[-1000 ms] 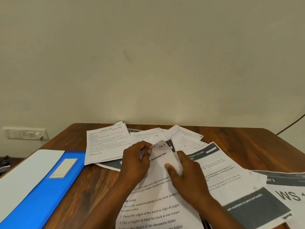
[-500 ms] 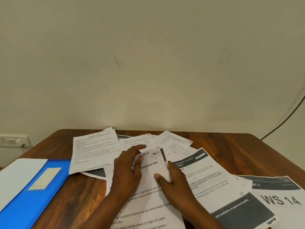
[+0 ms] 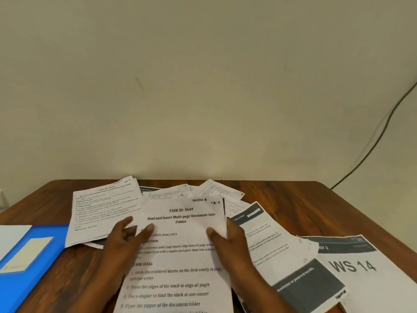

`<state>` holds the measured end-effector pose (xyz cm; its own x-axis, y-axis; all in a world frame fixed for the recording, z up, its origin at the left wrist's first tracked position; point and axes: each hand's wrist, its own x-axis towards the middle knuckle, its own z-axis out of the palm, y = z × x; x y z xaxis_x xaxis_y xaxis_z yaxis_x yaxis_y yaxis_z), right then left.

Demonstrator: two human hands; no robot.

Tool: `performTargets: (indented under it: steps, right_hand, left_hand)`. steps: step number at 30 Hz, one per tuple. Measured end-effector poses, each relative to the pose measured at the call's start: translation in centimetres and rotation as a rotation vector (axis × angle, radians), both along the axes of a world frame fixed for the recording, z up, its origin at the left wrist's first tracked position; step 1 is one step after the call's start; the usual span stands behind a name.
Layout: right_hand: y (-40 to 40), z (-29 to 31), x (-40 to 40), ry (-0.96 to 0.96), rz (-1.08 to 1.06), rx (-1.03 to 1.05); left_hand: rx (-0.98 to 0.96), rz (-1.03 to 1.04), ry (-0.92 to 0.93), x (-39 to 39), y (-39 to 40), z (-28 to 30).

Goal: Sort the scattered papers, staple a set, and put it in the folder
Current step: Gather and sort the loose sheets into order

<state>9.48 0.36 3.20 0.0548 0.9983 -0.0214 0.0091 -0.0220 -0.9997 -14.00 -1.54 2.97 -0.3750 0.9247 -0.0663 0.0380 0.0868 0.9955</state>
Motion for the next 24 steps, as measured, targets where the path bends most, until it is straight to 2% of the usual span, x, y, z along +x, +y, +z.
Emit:
performTargets:
  steps: [3, 8, 12, 15, 18, 20, 22, 24]
  right_hand:
    - [0.1, -0.3, -0.1, 0.058, 0.043, -0.023]
    - [0.0, -0.2, 0.1, -0.063, 0.077, 0.017]
    - [0.1, -0.1, 0.7, -0.227, 0.055, 0.075]
    - [0.9, 0.6, 2.2, -0.268, 0.029, 0.115]
    - [2.1, 1.1, 5.6, -0.664, -0.179, 0.203]
    - [2.7, 0.8, 8.3, -0.888, -0.341, 0.190]
    - [3.4, 0.0, 10.8, -0.996, -0.426, 0.089]
    - [4.3, -1.0, 12.6, -0.999, -0.409, -0.026]
  left_hand:
    - [-0.007, -0.206, -0.182, 0.2, -0.2, 0.3]
    - [-0.027, -0.229, -0.244, 0.9, -0.1, 0.1]
    - [-0.031, -0.223, -0.191, 0.9, -0.3, -0.3]
    - [-0.021, -0.219, -0.172, 1.2, -0.5, -0.7]
    - [0.000, -0.211, -0.164, 1.3, -0.5, -0.9]
    - [0.011, -0.201, -0.171, 1.3, -0.4, -1.2]
    - [0.019, -0.193, -0.185, 1.5, -0.4, -1.2]
    - [0.022, -0.185, -0.192, 1.6, -0.5, -1.2]
